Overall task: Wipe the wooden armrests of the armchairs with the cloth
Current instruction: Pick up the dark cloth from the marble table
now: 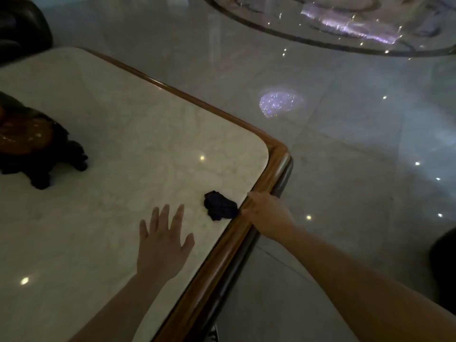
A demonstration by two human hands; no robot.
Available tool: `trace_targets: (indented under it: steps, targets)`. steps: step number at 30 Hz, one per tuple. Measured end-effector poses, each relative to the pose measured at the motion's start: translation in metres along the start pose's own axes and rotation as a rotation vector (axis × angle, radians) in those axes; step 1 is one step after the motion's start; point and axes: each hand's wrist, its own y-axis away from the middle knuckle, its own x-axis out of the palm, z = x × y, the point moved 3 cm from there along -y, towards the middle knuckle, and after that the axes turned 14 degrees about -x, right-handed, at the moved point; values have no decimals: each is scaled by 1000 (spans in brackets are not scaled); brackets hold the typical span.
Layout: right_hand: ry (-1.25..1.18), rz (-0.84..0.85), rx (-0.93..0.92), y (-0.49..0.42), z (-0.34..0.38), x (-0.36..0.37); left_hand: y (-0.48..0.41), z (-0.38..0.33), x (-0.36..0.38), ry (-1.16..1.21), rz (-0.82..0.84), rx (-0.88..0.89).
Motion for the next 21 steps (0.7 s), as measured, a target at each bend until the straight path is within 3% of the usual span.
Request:
trace_targets:
  steps: [9,14,21]
  targets:
    - [44,125,-35,-111,-69,131,-83,18,154,-34,78,-49]
    - [188,87,-143,-156,-101,187,-115,22,235,-68,140,-170]
    - [314,147,-231,-180,-125,229,-115,25,281,-72,133,-183]
